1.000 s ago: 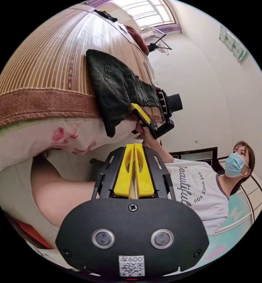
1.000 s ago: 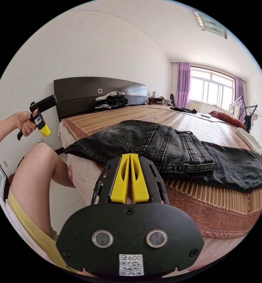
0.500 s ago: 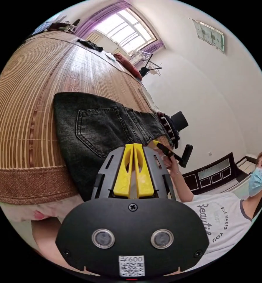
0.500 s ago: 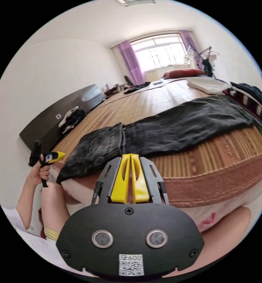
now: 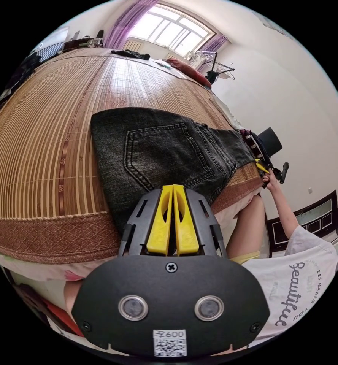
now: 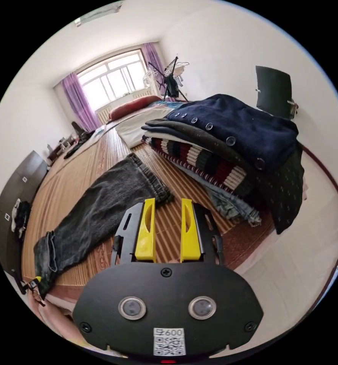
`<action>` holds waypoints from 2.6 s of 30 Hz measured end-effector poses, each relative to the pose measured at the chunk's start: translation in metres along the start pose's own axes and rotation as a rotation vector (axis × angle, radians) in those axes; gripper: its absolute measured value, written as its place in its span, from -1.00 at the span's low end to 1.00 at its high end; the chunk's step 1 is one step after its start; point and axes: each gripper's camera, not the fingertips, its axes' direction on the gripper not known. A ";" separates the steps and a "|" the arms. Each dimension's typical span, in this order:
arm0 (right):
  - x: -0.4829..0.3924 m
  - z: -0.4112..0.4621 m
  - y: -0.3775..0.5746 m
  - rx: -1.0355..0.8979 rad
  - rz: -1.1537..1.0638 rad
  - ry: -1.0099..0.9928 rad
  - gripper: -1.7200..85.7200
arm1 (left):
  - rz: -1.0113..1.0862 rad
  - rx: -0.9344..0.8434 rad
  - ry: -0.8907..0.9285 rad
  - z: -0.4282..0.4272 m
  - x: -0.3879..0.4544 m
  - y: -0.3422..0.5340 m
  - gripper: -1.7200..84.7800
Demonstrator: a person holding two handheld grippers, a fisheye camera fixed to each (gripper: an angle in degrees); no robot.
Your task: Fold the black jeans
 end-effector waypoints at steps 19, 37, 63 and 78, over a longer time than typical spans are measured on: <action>-0.013 -0.009 -0.034 -0.128 -0.302 0.048 -0.93 | -0.013 0.041 0.015 0.028 0.046 0.041 -0.95; -0.109 -0.167 -0.038 0.262 -0.426 -0.443 -0.98 | 0.031 0.147 0.008 0.014 0.055 0.065 -0.95; -0.434 -0.172 0.275 -0.270 -0.805 -1.106 -0.98 | -0.435 0.176 0.179 -0.127 -0.078 0.035 -0.65; -0.414 -0.227 0.285 -0.103 -0.800 -0.936 -0.98 | -0.138 0.087 -0.096 -0.125 -0.049 -0.052 -0.89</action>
